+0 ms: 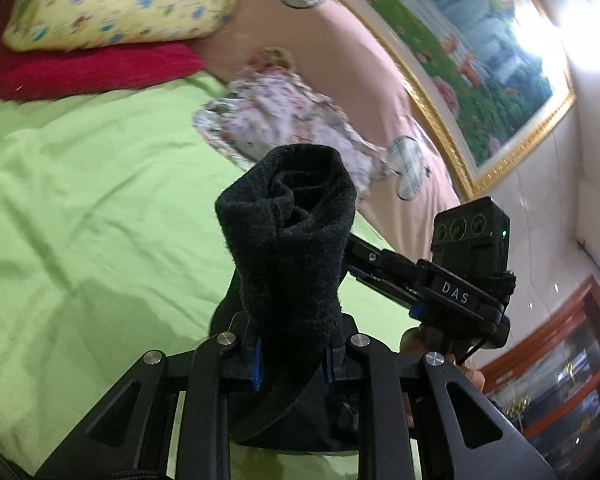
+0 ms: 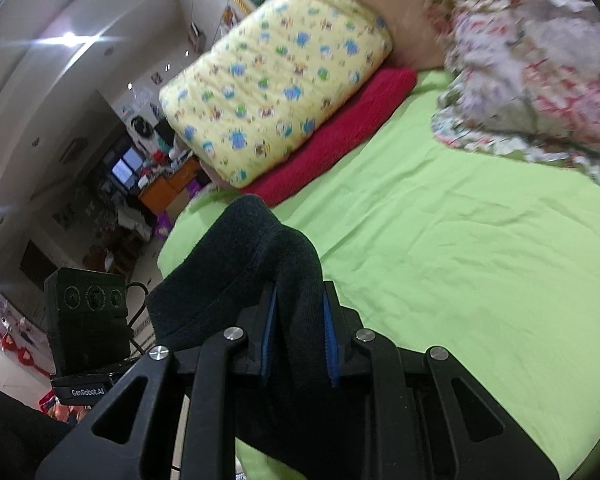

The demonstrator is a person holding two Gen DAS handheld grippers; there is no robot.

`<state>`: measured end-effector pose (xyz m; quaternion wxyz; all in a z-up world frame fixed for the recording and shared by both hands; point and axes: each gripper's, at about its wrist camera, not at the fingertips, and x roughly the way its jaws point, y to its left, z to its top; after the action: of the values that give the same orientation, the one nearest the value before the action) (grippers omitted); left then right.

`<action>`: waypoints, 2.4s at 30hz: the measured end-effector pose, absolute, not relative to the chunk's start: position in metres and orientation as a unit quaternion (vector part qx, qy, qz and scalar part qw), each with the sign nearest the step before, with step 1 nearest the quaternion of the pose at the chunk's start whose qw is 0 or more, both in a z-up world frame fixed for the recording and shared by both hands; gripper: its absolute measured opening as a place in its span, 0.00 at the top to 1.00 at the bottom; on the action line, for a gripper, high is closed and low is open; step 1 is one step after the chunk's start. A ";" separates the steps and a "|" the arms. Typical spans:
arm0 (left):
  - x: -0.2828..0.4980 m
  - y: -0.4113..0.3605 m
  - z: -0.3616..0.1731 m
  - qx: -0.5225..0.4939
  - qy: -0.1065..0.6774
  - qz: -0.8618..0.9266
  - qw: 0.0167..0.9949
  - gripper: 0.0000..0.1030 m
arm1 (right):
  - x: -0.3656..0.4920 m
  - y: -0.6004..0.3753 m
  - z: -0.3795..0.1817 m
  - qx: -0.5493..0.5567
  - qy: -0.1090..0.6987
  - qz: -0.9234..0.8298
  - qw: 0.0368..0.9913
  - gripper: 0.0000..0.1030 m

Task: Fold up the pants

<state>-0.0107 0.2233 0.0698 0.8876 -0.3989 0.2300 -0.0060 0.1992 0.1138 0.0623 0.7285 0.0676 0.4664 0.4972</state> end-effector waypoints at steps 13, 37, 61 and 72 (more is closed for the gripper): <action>0.024 0.116 0.096 -0.336 0.264 -0.092 0.899 0.81 | 0.172 -0.004 0.074 0.152 0.419 0.448 0.775 0.79; 0.073 0.000 0.091 -0.244 0.340 -0.157 0.894 0.81 | 0.140 -0.133 0.056 0.234 0.395 0.383 0.802 0.79; 0.100 -0.082 0.047 -0.111 0.380 -0.176 0.901 0.66 | 0.118 -0.199 0.012 0.266 0.414 0.283 0.823 0.71; 0.102 -0.105 0.033 -0.093 0.377 -0.236 0.891 0.32 | 0.074 -0.251 0.024 0.302 0.392 0.172 0.852 0.70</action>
<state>0.1017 -0.1050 0.0329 0.8908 -0.0931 0.3772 -0.2358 0.0738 -0.2511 0.0238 0.8518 0.3022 0.3918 0.1719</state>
